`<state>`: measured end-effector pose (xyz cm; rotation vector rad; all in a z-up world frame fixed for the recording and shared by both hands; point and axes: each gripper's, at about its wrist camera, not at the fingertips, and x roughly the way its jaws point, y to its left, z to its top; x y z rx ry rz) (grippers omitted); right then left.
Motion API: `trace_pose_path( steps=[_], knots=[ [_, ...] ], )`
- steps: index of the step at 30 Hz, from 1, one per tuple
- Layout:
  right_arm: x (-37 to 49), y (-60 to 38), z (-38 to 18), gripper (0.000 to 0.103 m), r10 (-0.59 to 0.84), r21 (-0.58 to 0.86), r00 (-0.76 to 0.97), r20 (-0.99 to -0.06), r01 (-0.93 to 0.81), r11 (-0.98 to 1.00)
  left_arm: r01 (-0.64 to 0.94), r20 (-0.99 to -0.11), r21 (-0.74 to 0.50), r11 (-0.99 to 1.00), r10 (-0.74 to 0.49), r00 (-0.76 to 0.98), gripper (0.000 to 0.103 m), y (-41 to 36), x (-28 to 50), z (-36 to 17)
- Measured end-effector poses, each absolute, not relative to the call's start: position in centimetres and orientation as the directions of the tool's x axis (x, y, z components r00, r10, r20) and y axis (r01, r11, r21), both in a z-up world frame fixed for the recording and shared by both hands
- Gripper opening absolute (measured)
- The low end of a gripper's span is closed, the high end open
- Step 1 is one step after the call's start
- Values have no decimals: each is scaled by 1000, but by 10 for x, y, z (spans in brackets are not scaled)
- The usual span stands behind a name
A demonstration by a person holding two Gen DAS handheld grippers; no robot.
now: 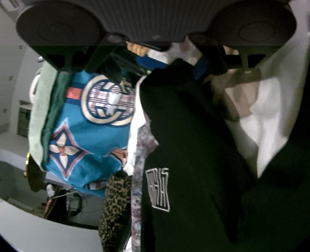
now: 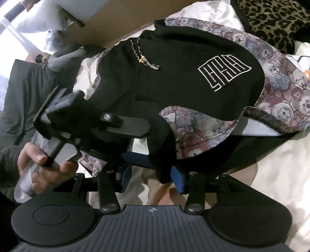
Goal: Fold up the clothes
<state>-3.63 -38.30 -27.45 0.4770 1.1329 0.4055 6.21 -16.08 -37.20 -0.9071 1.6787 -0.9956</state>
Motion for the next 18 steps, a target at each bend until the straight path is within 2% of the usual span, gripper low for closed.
trace_pose_path(
  steps=[5, 18],
  knots=[
    [-38, -378, -273, 52, 504, 525, 402, -765, -65, 849, -173, -274, -927, 333, -916, -294, 79, -166, 60, -372],
    [-31, -380, -269, 52, 434, 479, 462, -773, -23, 878, -239, -216, -927, 288, -933, -288, 80, -165, 51, -365]
  ],
)
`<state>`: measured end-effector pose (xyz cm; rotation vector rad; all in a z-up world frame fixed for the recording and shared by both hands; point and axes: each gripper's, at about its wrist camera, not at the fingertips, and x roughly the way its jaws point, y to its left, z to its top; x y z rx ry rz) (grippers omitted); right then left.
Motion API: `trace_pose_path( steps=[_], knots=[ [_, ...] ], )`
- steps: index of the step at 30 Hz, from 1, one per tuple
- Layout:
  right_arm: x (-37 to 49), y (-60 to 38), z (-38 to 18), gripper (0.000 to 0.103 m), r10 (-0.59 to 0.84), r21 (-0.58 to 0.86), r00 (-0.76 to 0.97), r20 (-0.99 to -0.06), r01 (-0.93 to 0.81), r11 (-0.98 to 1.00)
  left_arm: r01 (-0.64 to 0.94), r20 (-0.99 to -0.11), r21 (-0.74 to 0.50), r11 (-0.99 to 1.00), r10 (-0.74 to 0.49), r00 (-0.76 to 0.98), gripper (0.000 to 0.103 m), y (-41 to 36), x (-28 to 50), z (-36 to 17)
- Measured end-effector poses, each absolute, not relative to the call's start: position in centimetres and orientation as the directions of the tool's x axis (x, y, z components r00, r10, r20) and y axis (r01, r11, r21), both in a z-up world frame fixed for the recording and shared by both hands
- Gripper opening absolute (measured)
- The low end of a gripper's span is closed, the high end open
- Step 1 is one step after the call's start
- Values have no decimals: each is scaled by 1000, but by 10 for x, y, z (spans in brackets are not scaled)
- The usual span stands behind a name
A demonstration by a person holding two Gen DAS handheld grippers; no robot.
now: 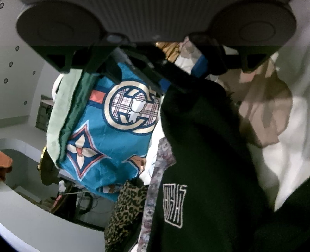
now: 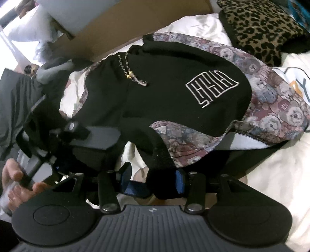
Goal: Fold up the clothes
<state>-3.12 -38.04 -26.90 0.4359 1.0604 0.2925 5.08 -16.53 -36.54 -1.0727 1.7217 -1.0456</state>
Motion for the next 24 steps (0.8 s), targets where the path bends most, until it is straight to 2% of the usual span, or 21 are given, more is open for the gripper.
trace_pose_path(
  steps=[1, 3, 4, 5, 7, 13, 18, 24],
  knots=[
    [-32, -378, -268, 51, 426, 466, 467, -774, -35, 884, -233, -222, -927, 293, -932, -287, 80, -165, 52, -365],
    [-32, -377, -266, 35, 420, 450, 470, -776, -53, 891, -224, -238, -926, 305, -929, -283, 80, -162, 53, -364],
    [-32, -379, -266, 16, 418, 447, 466, -780, -52, 893, -217, -254, -923, 318, -927, -275, 80, -159, 55, -364],
    [-33, -381, -266, 9, 417, 446, 460, -784, -49, 894, -206, -280, -919, 337, -924, -262, 80, -155, 56, -364],
    [-35, -388, -267, 4, 426, 462, 461, -779, -38, 886, -185, -333, -907, 378, -913, -235, 80, -147, 59, -365],
    [-42, -414, -278, 2, 560, 635, 436, -704, 33, 772, -191, -442, -864, 467, -883, -156, 80, -126, 66, -373],
    [-47, -416, -285, 2, 656, 715, 389, -647, 10, 699, -183, -441, -868, 462, -885, -146, 82, -133, 69, -370],
    [-49, -410, -294, 3, 673, 735, 383, -633, 23, 678, -157, -445, -864, 479, -871, -208, 80, -151, 57, -376]
  ],
)
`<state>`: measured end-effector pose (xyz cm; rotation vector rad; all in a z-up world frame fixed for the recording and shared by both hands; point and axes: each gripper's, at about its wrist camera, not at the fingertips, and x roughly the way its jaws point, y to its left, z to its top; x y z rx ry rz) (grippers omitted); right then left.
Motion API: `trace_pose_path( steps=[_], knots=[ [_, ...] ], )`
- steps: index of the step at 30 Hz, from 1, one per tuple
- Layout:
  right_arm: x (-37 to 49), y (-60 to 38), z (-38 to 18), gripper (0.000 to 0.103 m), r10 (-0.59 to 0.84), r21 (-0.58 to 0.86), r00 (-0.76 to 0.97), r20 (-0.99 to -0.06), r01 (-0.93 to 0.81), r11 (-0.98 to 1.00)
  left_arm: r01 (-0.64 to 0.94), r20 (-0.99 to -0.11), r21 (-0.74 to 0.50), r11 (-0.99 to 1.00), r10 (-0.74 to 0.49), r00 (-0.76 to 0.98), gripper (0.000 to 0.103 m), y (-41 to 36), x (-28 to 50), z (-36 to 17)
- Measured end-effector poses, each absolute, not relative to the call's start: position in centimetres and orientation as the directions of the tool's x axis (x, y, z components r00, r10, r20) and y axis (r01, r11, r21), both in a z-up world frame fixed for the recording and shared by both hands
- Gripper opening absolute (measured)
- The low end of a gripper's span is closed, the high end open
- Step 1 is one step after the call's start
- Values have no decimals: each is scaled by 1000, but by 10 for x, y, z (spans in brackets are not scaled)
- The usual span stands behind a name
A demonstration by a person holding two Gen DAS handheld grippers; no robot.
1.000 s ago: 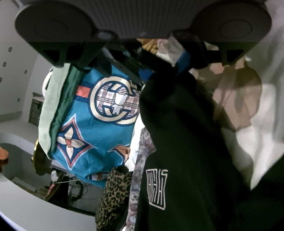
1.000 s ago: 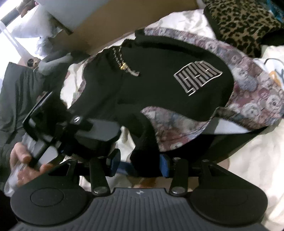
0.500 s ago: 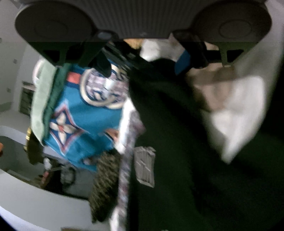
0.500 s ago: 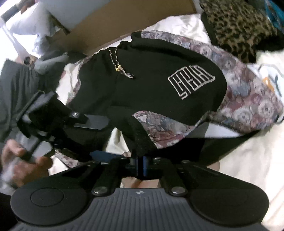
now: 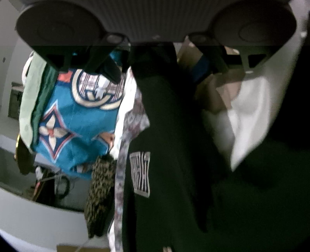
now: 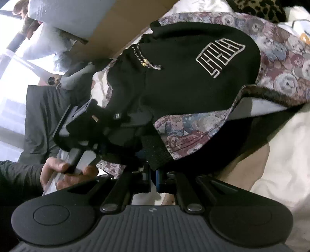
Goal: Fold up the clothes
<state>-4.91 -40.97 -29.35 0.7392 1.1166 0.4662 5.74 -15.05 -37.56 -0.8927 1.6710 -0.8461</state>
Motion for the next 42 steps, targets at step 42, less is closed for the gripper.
trace_pose_path(
  steps=[42],
  knots=[
    [-43, -415, -339, 0, 556, 648, 352, -753, 248, 720, -67, -527, -830, 553, -818, -229, 66, -124, 42, -389]
  ],
)
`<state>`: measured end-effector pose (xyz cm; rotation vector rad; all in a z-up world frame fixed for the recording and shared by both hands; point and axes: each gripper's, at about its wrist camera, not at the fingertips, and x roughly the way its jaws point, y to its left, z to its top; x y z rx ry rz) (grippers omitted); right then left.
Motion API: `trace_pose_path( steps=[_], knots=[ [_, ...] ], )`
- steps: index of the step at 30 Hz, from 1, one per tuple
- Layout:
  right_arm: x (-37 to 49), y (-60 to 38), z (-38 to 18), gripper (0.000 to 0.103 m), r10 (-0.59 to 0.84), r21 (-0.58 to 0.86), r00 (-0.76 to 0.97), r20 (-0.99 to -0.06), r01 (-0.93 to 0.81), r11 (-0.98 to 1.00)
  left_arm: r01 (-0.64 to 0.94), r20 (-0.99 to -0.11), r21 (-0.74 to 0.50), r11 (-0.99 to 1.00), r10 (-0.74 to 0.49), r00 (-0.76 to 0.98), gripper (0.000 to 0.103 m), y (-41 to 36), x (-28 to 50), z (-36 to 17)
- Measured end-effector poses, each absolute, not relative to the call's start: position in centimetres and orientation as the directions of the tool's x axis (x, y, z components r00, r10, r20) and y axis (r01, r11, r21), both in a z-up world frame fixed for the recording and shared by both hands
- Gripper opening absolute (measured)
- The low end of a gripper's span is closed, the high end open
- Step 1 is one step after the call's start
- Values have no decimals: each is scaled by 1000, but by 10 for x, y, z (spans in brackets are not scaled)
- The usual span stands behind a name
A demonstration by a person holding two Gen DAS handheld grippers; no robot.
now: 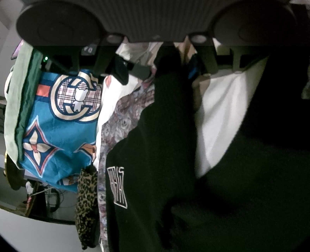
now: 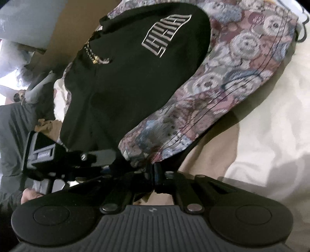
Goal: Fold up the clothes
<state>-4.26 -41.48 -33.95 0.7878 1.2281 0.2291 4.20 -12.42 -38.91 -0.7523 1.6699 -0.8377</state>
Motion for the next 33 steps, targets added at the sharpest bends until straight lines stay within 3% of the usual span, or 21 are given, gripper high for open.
trace_pose_path(
  steps=[9, 12, 14, 18, 20, 22, 23, 30, 33],
  knots=[
    [-41, -432, -337, 0, 500, 611, 381, -777, 270, 744, 22, -556, -823, 568, -797, -236, 61, -121, 37, -386],
    [-39, -439, -333, 0, 484, 596, 384, -786, 267, 757, 79, -602, -794, 602, -763, -236, 42, -128, 35, -386],
    [-39, -451, -324, 1, 453, 576, 411, -791, 253, 777, 92, -616, -784, 615, -748, -247, 22, -132, 34, -389],
    [-35, -486, -298, 3, 357, 519, 497, -791, 235, 822, 100, -624, -777, 622, -737, -259, 14, -135, 32, -390],
    [-31, -507, -284, 9, 263, 451, 541, -799, 249, 857, 101, -622, -778, 620, -739, -259, 11, -134, 32, -388],
    [-26, -527, -275, 27, 185, 401, 574, -798, 276, 873, 97, -616, -783, 614, -745, -258, 7, -132, 33, -386],
    [-23, -536, -273, 30, 153, 380, 589, -793, 283, 880, 96, -612, -786, 610, -748, -258, 6, -130, 33, -384],
    [4, -570, -292, 31, 17, 252, 583, -812, 325, 911, 68, -580, -809, 584, -772, -261, 3, -121, 33, -376],
    [12, -573, -304, 43, -2, 211, 563, -826, 312, 926, 65, -570, -815, 575, -778, -263, 3, -124, 34, -374]
  ],
)
